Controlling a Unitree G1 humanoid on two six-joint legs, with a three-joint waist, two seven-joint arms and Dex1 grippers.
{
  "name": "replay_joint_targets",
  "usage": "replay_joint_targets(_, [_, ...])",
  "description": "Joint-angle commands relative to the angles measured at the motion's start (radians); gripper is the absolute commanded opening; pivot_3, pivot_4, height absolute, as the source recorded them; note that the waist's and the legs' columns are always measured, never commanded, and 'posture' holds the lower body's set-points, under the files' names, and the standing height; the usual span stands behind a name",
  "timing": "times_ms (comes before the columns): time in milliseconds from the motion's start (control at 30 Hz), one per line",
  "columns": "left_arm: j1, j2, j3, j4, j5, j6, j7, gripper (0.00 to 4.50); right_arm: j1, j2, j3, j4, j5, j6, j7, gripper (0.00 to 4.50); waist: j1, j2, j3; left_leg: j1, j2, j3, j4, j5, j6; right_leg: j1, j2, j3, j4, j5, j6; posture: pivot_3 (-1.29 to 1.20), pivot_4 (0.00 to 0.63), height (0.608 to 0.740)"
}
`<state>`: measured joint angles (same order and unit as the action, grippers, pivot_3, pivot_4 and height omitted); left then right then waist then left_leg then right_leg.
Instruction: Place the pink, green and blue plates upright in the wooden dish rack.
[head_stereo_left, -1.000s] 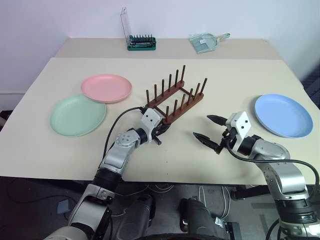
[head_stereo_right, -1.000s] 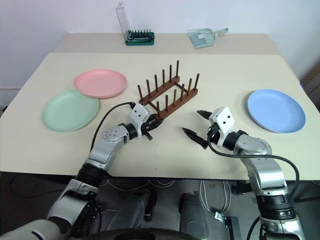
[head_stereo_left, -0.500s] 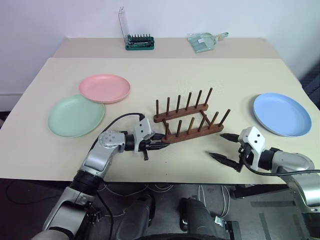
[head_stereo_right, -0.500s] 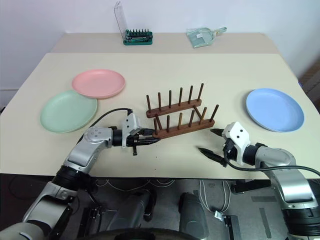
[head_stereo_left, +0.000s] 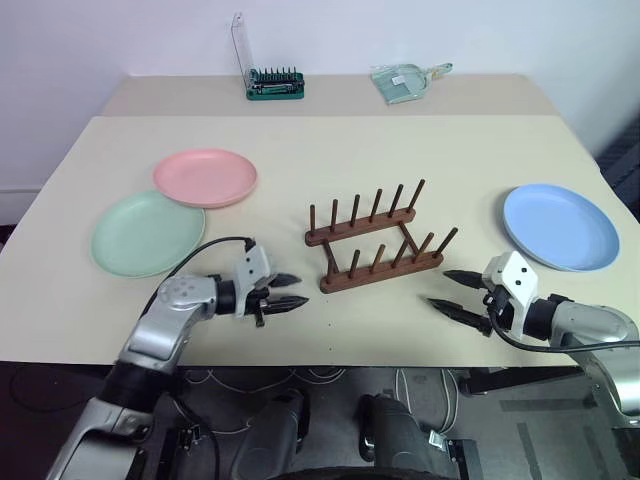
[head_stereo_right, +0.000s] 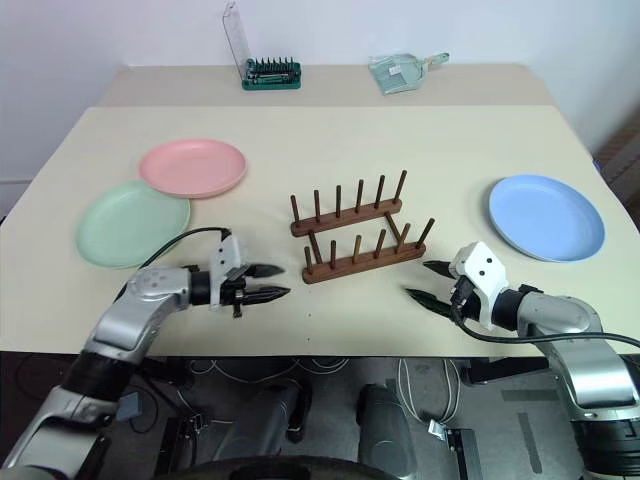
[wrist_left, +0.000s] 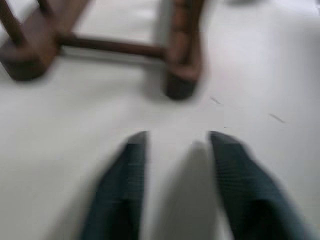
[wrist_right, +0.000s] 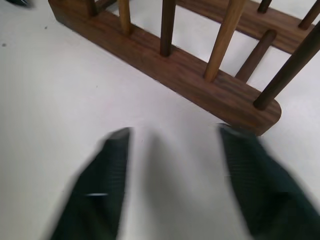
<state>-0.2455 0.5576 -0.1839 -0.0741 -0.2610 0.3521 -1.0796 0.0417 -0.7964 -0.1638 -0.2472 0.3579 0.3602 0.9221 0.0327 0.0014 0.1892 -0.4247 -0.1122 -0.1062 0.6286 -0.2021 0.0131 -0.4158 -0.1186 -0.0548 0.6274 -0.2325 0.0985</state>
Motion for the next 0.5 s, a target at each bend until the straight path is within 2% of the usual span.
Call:
replay_joint_targets(33, [0.02, -0.002, -0.035, -0.091, -0.031, 0.069, 0.0, 0.0, -0.027, -0.015, 0.013, 0.007, -0.015, -0.007, 0.008, 0.49, 0.005, 0.0, 0.0, 0.0, 0.0, 0.0, 0.0, 0.0, 0.0, 0.0, 0.0, 0.0, 0.0, 0.0, 0.0, 0.0, 0.15, 0.74])
replay_joint_targets(67, [0.022, -0.006, -0.043, -0.104, -0.028, 0.084, 0.01, 0.0, -0.032, -0.016, 0.019, 0.012, -0.022, -0.007, 0.009, 0.07, 0.007, 0.0, 0.0, 0.0, 0.0, 0.0, 0.0, 0.0, 0.0, 0.0, 0.0, 0.0, 0.0, 0.0, 0.0, 0.0, 0.15, 0.74])
replay_joint_targets(100, [0.022, -0.008, -0.049, -0.112, -0.026, 0.094, 0.017, 0.0, -0.035, -0.017, 0.024, 0.016, -0.026, -0.006, 0.01, 0.02, 0.008, 0.0, 0.0, 0.0, 0.0, 0.0, 0.0, 0.0, 0.0, 0.0, 0.0, 0.0, -0.001, 0.0, 0.0, 0.0, 0.15, 0.74])
replay_joint_targets(233, [-0.014, -0.084, -0.131, -0.057, 0.055, 0.072, 0.092, 0.0, -0.082, -0.021, 0.082, 0.082, -0.111, -0.024, -0.018, 0.02, 0.008, 0.0, 0.0, -0.001, -0.001, 0.0, 0.0, 0.0, 0.0, 0.0, 0.0, 0.0, -0.001, 0.0, 0.0, 0.0, 0.15, 0.74])
replay_joint_targets(500, [-0.055, -0.145, -0.073, 0.049, 0.1, 0.007, 0.243, 0.0, -0.185, 0.035, 0.167, 0.234, -0.237, -0.134, -0.089, 0.02, 0.002, -0.001, -0.001, 0.004, 0.0, 0.0, 0.001, 0.0, 0.0, 0.004, 0.0, 0.0, -0.001, 0.001, 0.0, 0.0, 0.15, 0.74])
